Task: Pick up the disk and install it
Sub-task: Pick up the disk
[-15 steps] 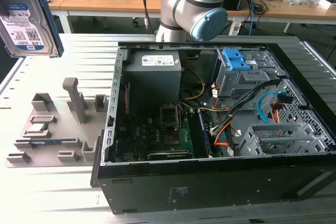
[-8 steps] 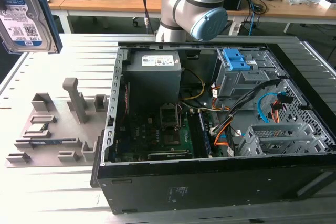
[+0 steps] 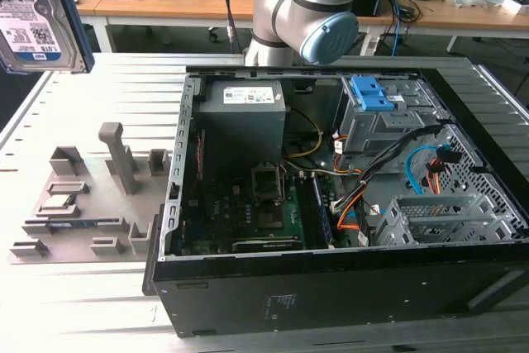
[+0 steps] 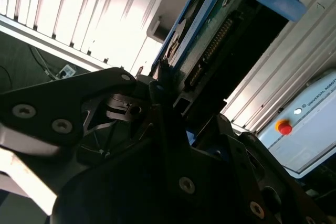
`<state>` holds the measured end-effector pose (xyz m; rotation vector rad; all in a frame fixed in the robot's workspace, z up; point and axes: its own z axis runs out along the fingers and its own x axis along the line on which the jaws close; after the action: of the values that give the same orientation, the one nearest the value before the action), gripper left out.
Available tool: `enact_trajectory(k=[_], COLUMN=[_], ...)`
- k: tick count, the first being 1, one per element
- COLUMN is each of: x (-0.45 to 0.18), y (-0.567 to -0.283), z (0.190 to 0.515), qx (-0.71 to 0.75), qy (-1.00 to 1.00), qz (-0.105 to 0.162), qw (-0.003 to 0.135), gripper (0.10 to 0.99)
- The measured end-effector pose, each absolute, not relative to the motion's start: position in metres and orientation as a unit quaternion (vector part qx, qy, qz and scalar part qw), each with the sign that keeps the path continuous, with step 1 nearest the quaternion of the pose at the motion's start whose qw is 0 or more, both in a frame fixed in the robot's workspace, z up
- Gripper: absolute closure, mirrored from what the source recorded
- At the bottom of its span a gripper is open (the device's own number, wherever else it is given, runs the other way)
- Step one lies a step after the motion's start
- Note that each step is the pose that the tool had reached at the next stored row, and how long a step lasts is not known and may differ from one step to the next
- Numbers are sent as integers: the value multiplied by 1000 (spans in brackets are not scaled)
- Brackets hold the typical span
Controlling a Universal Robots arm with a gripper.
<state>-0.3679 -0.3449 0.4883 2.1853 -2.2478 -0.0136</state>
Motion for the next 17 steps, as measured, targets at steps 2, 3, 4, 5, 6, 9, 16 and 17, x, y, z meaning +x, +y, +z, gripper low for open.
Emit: enact_trajectory(k=[2,3,4,5,6,9,16,17], x=[-368,-368,-368,-368,-368,-367,-367,-367], y=[-345,-345,-345,-345,-345,-345,-345,-345], z=[495,497,499,501,503,511,528,530], qx=[697,697,697,697,697,697,697,697], qy=[-717,-717,-717,-717,-717,-717,-717,-717], qz=[-4,-4,-4,-4,-4,-4,-4,-4], qw=[3,3,3,3,3,3,3,3], gripper=[722,722,722,722,722,722,722,722])
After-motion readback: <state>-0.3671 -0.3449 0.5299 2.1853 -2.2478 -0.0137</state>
